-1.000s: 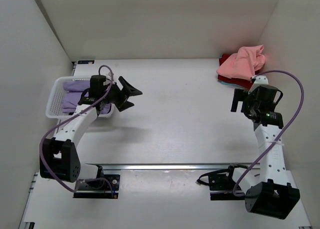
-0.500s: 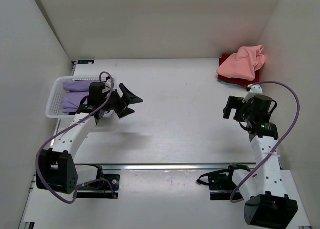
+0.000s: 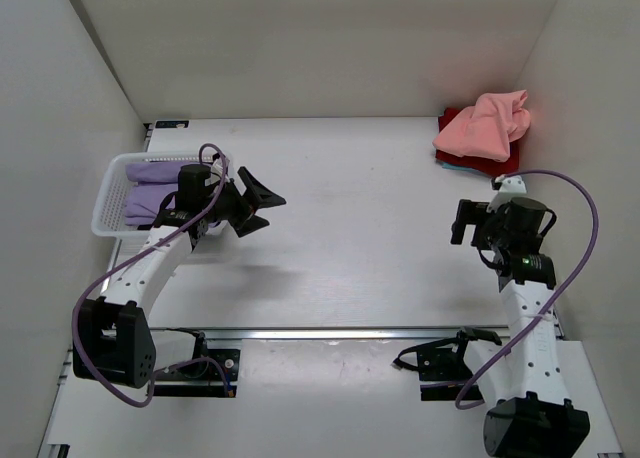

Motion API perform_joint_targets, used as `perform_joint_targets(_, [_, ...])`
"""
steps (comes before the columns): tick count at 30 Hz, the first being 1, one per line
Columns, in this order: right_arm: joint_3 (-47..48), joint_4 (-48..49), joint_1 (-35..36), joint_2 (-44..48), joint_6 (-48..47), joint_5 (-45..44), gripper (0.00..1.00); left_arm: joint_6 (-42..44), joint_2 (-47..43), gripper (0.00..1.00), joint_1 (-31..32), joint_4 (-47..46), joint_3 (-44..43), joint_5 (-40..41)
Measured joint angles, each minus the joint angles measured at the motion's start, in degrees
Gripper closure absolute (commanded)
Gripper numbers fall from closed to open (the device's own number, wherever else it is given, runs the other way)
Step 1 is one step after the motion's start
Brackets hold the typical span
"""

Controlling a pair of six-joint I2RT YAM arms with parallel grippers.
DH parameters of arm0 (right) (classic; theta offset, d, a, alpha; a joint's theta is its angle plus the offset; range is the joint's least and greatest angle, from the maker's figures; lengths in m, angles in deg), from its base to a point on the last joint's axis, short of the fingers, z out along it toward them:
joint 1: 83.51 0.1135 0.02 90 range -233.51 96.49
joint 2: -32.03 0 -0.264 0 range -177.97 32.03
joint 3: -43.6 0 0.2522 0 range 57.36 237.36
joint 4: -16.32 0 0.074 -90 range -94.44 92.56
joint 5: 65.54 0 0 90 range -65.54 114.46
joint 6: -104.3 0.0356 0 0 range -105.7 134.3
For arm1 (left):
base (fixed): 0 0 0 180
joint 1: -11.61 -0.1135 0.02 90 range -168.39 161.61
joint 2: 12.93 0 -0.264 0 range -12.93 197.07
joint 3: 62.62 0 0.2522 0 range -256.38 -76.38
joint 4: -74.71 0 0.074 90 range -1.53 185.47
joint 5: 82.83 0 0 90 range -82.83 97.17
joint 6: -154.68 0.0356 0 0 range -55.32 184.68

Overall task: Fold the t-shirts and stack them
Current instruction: Put the neatly folded tshirt into the corner of the board with the right arm

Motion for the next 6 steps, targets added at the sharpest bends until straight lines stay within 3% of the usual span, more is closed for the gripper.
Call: perform_joint_targets(6, [-4.1, 3.1, -4.1, 3.7, -5.0, -4.5, 0.01, 1.4, 0.2, 0.02, 0.4, 1.2, -0.3, 0.0])
